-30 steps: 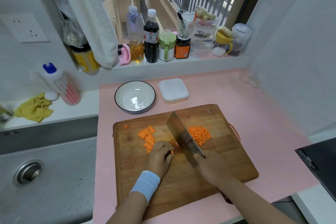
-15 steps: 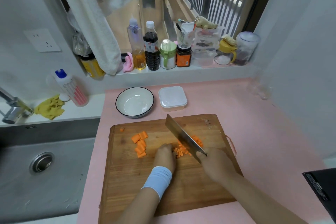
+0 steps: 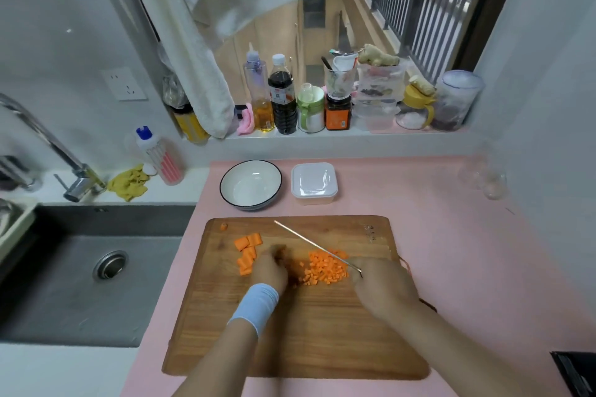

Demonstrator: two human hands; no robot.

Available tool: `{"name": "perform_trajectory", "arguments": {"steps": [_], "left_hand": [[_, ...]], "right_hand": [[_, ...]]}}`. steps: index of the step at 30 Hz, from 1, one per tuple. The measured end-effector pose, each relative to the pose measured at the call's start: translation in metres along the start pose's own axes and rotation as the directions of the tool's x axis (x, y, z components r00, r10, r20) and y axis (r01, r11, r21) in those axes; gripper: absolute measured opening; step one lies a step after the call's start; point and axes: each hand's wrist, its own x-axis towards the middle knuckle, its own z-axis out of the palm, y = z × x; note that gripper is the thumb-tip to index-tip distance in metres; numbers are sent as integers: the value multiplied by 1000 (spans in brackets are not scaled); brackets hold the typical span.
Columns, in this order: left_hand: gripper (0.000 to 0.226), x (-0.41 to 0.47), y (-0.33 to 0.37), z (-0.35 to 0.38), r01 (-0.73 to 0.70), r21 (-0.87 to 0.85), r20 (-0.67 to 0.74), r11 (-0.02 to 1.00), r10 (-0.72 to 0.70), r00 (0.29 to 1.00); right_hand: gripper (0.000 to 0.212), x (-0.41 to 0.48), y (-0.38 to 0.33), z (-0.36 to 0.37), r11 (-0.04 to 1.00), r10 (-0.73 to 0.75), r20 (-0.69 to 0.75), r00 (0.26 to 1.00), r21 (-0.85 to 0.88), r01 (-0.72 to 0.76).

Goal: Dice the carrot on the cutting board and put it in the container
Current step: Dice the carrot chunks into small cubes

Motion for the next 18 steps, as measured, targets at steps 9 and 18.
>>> {"name": "perform_trajectory", "arguments": {"steps": [9,18], "left_hand": [[45,15,32,-45,-22,-142,1,990,22,1000],[59,-7,53,8,-15,90,340,996,-16,940]], "right_hand": [[18,1,19,-5,945,-207,-25,978,-263,194],[37,5,23,3,882,-307,-12,952,-379,280]]}}
